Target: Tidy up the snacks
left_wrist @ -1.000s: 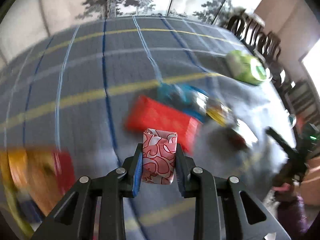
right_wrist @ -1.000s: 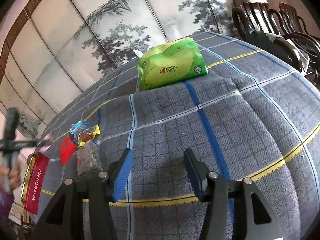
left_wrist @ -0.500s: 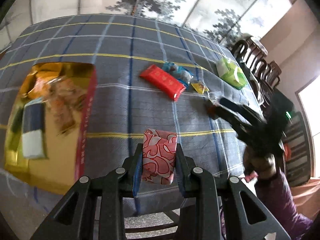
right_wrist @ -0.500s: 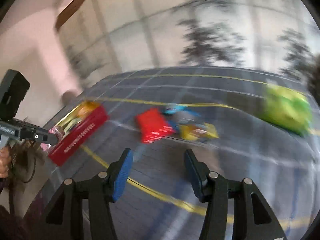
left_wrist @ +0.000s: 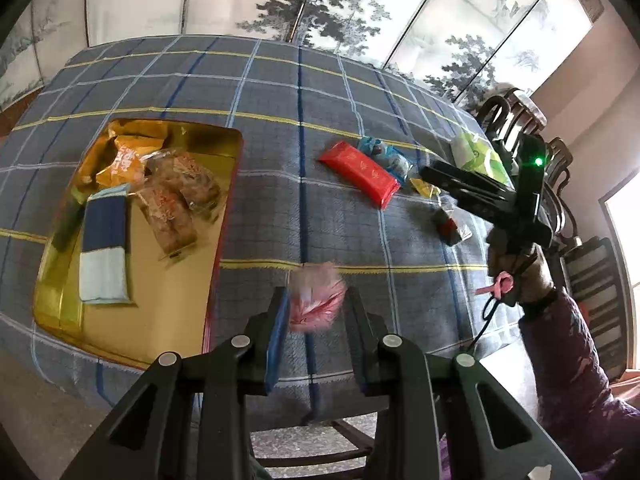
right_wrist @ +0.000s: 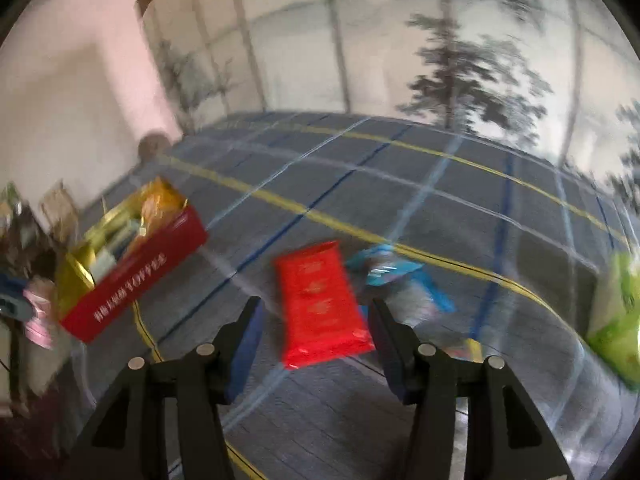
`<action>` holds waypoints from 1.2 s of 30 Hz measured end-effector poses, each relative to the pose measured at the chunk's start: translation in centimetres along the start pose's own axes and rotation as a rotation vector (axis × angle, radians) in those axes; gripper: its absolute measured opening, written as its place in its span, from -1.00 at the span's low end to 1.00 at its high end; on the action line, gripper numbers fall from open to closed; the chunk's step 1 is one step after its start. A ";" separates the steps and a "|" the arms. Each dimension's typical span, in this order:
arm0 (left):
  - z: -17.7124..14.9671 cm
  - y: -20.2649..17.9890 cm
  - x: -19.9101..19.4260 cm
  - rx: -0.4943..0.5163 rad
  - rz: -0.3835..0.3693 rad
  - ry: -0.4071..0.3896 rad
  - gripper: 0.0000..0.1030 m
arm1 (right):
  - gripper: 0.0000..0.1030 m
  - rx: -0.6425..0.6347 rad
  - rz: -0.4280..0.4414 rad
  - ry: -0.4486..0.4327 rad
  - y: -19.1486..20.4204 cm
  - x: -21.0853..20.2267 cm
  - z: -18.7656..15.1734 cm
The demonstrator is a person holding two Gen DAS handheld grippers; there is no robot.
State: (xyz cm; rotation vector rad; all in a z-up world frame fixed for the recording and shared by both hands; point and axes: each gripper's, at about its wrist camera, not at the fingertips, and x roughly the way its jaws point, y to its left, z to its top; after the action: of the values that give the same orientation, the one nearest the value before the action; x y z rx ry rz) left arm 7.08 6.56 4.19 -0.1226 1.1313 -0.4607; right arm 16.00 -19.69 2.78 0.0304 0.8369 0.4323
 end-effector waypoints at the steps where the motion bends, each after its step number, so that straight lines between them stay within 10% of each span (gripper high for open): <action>1: 0.0 -0.1 0.0 0.009 -0.002 -0.003 -0.54 | 0.06 0.029 -0.035 0.000 -1.5 -0.8 -0.3; 7: 0.3 -1.5 1.3 0.046 -0.020 0.005 -0.54 | 0.06 0.038 -0.131 0.089 -6.1 -3.4 -2.3; 17: -0.8 -2.5 4.1 0.193 0.017 0.070 -0.46 | 0.06 -0.085 -0.143 0.129 -3.1 -0.7 -1.9; 30: -0.2 -2.5 7.3 0.322 0.084 0.099 0.37 | 0.06 0.059 -0.113 -0.041 -3.4 -5.4 -5.3; 36: -0.5 -2.7 8.3 0.393 0.148 0.096 0.41 | 0.06 0.087 -0.088 -0.039 -3.5 -5.6 -5.9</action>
State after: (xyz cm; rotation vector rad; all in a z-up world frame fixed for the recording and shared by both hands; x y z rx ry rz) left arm 8.64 0.77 -2.13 0.3270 1.1147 -0.5523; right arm 9.69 -25.85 2.08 0.0820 0.8154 0.3116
